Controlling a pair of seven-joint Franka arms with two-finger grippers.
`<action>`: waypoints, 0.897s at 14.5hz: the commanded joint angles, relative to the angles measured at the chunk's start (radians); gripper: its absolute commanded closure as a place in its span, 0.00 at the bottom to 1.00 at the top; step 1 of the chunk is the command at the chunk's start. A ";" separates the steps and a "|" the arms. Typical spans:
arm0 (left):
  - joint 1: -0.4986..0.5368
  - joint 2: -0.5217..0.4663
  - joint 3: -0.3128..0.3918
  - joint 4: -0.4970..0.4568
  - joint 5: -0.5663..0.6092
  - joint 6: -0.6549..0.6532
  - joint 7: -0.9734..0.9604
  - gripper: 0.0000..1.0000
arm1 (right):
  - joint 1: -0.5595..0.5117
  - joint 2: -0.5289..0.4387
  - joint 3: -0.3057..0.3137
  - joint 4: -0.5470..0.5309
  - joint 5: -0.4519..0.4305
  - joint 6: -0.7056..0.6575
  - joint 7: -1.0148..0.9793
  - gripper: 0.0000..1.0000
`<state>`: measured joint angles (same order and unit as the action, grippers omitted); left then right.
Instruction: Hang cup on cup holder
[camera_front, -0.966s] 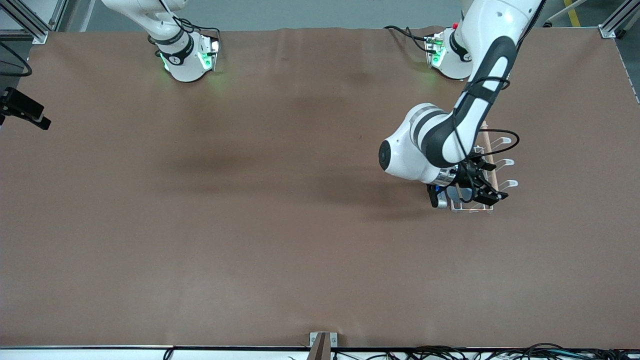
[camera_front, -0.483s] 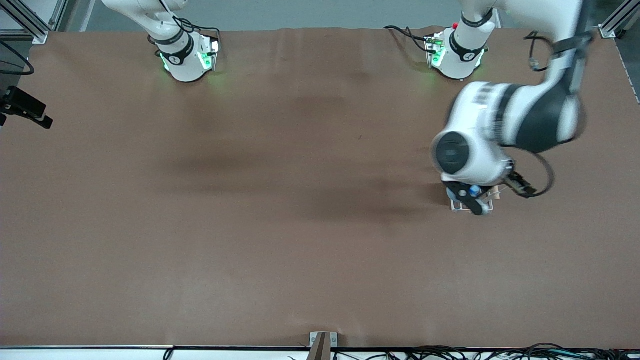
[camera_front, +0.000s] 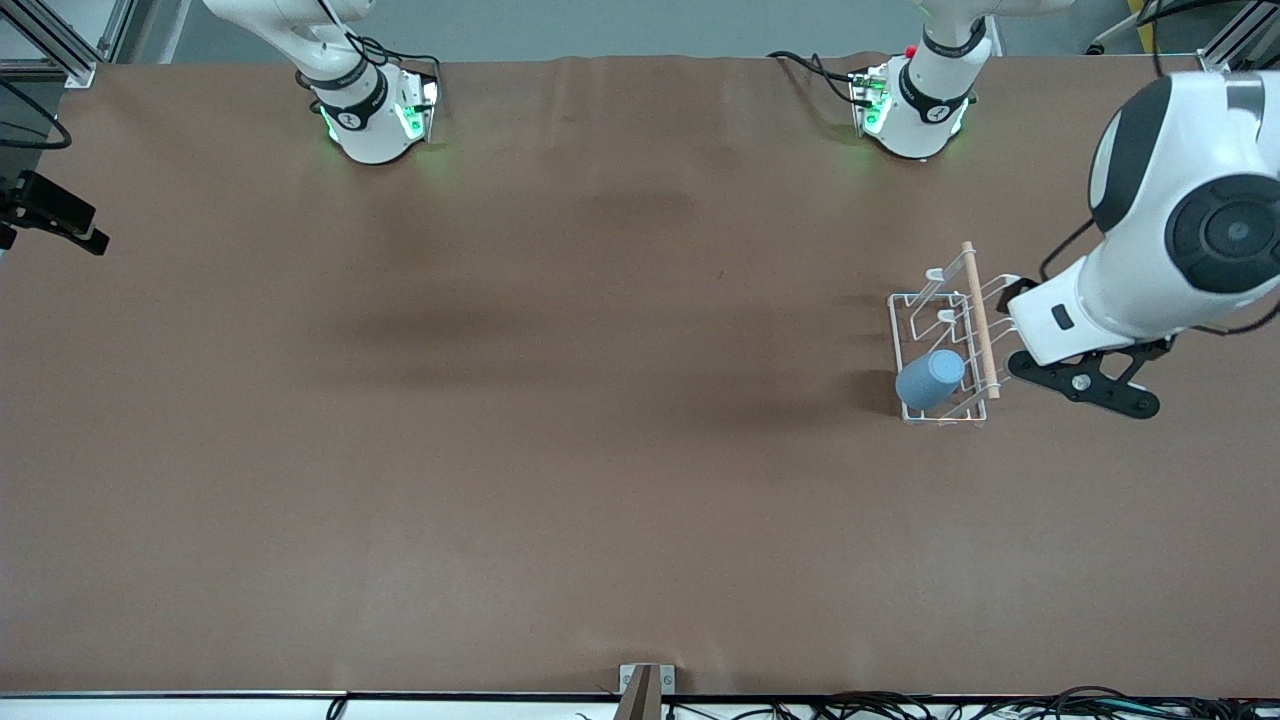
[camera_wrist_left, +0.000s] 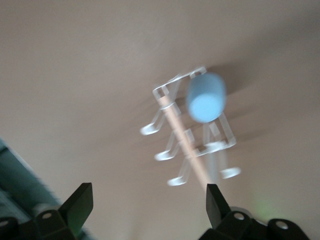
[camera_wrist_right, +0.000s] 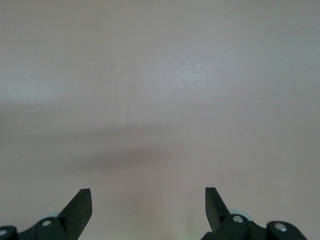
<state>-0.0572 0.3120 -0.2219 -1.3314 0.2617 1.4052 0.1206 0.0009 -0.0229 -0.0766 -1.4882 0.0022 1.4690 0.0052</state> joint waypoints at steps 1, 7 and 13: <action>0.036 -0.071 0.003 -0.006 -0.103 0.049 -0.102 0.00 | 0.008 -0.023 0.000 -0.021 -0.011 -0.001 -0.002 0.00; 0.065 -0.088 0.003 0.070 -0.118 0.073 -0.085 0.00 | 0.011 -0.023 0.000 -0.021 -0.011 -0.001 -0.001 0.00; 0.085 -0.174 0.038 0.040 -0.220 0.009 -0.088 0.00 | 0.011 -0.023 0.000 -0.021 -0.013 -0.002 -0.001 0.00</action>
<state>0.0050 0.1884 -0.2087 -1.2609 0.1052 1.4474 0.0319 0.0041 -0.0229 -0.0759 -1.4882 0.0022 1.4677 0.0052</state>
